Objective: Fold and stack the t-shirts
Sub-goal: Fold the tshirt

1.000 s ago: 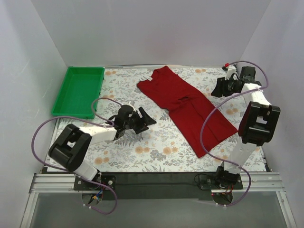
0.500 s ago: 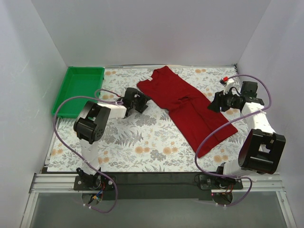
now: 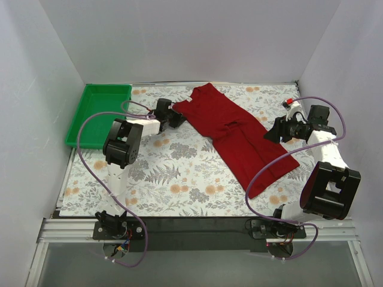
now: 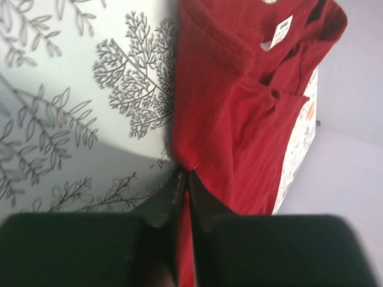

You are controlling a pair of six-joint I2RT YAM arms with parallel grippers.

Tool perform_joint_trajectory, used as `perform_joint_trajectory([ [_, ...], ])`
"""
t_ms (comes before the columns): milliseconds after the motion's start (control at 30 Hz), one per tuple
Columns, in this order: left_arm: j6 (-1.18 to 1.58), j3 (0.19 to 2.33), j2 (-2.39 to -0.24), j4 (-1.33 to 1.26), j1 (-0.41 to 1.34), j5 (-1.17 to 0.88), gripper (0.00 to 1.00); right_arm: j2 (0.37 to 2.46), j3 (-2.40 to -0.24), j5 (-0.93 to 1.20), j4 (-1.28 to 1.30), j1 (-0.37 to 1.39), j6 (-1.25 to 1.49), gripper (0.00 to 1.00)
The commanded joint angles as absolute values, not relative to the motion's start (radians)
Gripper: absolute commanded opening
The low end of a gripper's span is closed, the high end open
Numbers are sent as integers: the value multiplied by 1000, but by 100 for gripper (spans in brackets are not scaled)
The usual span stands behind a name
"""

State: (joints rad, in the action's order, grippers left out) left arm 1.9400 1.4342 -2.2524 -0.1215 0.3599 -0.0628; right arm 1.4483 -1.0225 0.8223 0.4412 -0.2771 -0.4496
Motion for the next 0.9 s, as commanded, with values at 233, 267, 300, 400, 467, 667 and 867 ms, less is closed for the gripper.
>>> perform_joint_trajectory([
  [233,1754,1410,-2243,-20,223,-146,0,1422,-1012,876,422,-308,-462,50],
  [267,1738,1411,-2241,-15,204,-165,0,1424,-1012,880,422,-308,-462,49],
  [300,1700,1429,-2243,-5,171,-176,0,1427,-1012,884,423,-308,-462,50],
  [400,1625,1535,-2285,90,121,-225,0,1431,-1011,887,423,-308,-462,49],
  [467,1595,1607,-2321,147,106,-239,0,1434,-1011,885,423,-310,-462,49],
  [667,1491,1700,-2330,196,74,-313,25,1436,-1009,879,425,-308,-471,50],
  [867,1407,1489,-2065,95,74,-308,48,1442,-1011,851,436,-308,-505,50],
])
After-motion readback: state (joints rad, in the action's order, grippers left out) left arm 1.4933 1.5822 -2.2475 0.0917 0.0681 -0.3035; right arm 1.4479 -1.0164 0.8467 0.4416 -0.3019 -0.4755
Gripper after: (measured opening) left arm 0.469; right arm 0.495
